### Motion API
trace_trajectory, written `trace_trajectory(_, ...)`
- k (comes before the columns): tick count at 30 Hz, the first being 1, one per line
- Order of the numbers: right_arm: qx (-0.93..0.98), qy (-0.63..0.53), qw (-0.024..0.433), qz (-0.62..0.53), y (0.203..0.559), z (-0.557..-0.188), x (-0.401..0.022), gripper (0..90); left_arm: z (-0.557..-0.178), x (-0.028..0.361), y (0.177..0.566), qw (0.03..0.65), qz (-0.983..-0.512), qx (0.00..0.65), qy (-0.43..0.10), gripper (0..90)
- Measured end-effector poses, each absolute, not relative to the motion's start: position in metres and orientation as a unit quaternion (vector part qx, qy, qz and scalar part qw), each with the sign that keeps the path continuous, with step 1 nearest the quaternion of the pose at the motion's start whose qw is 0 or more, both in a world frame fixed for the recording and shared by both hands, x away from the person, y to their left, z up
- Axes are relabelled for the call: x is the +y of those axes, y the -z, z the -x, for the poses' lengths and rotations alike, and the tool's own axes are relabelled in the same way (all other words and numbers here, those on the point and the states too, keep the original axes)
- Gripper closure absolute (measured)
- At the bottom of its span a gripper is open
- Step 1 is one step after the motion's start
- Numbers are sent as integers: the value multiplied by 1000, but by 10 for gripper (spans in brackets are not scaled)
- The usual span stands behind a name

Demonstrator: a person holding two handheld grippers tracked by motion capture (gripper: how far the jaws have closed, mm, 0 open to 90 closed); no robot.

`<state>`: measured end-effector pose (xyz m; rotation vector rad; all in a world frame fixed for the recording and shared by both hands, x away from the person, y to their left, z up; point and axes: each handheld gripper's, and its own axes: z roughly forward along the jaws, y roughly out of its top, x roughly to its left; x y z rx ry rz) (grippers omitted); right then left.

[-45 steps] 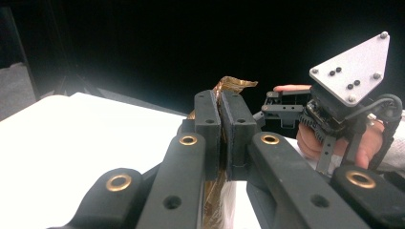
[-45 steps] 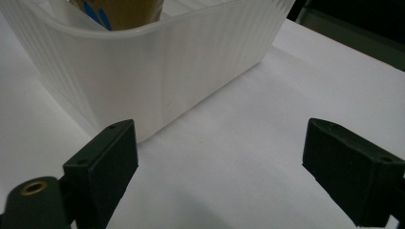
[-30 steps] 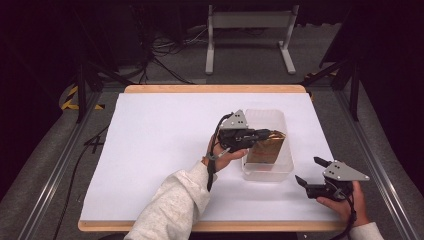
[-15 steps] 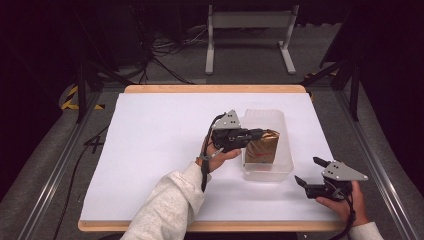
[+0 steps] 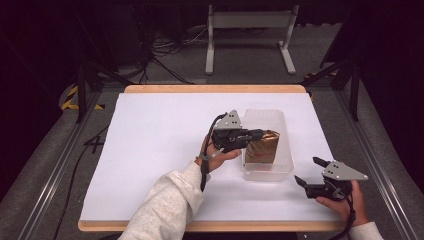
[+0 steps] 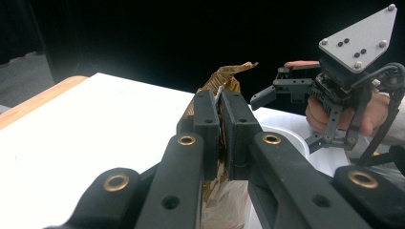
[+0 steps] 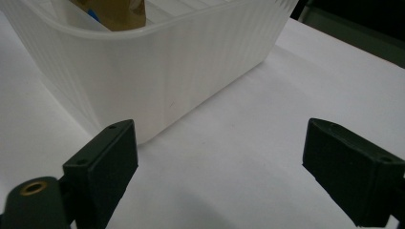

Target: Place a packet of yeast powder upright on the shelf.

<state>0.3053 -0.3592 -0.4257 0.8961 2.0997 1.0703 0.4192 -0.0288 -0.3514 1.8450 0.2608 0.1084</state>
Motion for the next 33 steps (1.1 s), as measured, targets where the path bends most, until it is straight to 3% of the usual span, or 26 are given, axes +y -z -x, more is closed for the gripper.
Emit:
trace_trajectory(14, 792, -406, 305, -339, 426, -306, -359, 122, -413, -27, 342, 569, -812, 103, -75, 786)
trace_trajectory(21, 793, -405, 303, -339, 426, -306, -359, 123, -413, -21, 336, 554, -821, 103, -87, 664)
trace_trajectory(33, 793, -405, 303, -340, 426, -306, -360, 123, -406, -9, 330, 530, -836, 91, -112, 533)
